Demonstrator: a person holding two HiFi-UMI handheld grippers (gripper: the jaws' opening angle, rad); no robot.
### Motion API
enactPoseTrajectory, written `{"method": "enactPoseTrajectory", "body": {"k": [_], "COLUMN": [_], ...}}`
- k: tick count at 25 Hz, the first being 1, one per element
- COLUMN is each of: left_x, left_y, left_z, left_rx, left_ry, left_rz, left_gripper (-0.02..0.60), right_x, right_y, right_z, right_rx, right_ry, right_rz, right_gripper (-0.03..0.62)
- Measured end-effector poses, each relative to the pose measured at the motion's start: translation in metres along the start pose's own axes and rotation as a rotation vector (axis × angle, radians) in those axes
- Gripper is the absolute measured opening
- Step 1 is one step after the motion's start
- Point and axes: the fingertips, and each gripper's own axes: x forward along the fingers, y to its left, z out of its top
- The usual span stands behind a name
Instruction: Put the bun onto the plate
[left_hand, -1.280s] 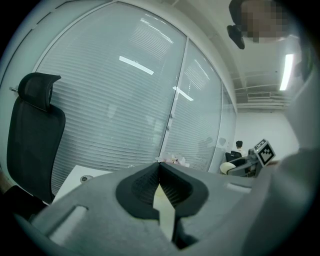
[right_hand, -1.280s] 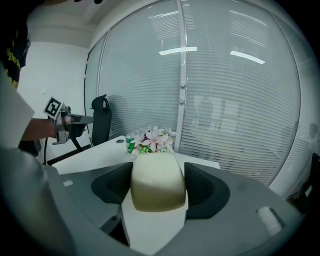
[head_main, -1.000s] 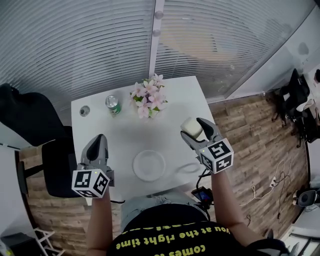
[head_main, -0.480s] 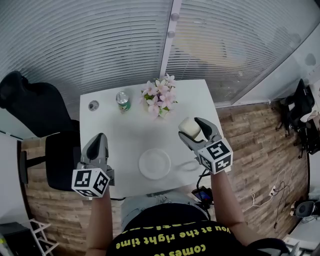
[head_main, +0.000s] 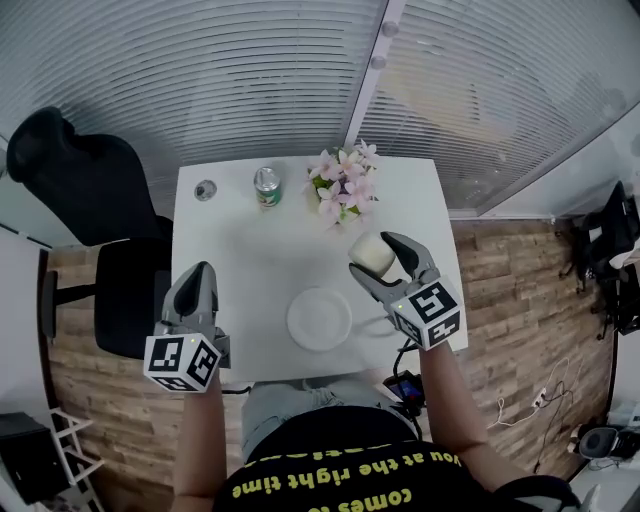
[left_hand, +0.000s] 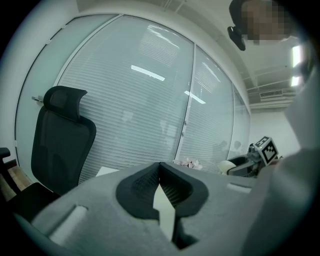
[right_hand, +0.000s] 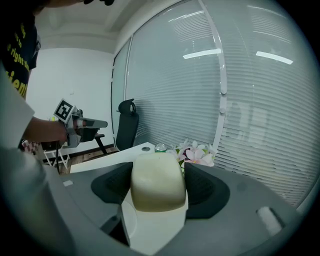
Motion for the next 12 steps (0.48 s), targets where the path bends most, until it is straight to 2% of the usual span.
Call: {"method": "enactPoseTrajectory", "body": {"k": [12], "left_x": [-0.009], "left_y": [0.01], "left_z": [-0.021], "left_rx": [-0.026], "left_ry": [0.031], "left_rz": [0.048], "left_gripper": [0.0], "right_x": [0.021], "right_y": [0.037], "right_z": [-0.01], "right_rx": [-0.008], "right_ry": [-0.004], "right_rz": [0.129], "right_gripper": [0.331]}}
